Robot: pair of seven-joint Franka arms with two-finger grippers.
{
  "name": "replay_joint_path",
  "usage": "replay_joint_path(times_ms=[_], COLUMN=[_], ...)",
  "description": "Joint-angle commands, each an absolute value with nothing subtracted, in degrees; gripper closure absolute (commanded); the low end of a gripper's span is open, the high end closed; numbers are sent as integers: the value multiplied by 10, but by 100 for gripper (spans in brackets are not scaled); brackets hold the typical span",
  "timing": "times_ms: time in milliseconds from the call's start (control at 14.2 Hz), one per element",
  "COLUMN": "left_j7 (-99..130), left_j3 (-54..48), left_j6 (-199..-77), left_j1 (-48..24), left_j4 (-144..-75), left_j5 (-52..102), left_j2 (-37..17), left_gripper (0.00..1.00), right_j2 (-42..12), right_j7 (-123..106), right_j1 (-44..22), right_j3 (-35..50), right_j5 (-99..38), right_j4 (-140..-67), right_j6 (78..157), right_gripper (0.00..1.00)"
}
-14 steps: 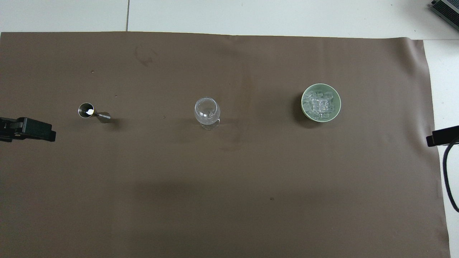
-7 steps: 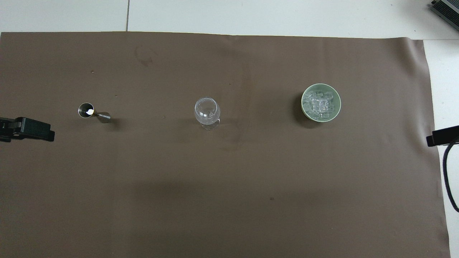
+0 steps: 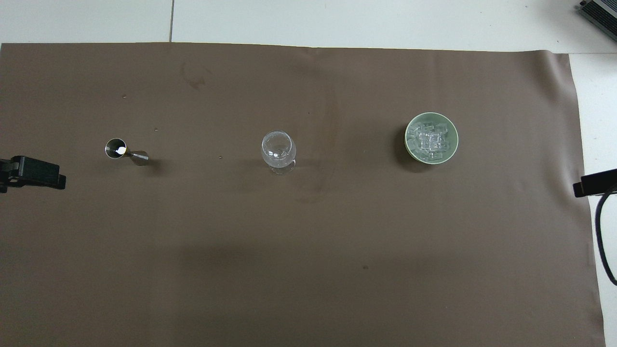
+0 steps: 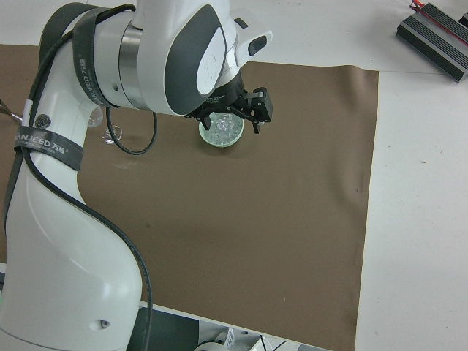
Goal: Pour wine and add ice with both arms
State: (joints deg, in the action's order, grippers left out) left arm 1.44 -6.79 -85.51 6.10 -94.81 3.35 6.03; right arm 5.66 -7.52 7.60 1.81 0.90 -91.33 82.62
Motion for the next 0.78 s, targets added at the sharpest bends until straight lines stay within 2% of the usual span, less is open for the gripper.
replay_joint_path(times_ms=[0,282,706], left_j7=[80,181,299], left_j3=[-71,-70,-70], left_j6=[-851,-860,-916], left_j1=[69,93,197], left_j4=[-960,-975,-1016], left_j5=[33,70,168], left_j2=[70,64,21], left_gripper=[0,0,0], right_j2=[62,62,62], right_j7=[-81,-81,-81], right_j1=[77,77,77], right_j3=[18,18,18], right_j5=[2,2,2], right_j4=[-915,-915,-915], right_j6=[823,823,823], right_gripper=[0,0,0])
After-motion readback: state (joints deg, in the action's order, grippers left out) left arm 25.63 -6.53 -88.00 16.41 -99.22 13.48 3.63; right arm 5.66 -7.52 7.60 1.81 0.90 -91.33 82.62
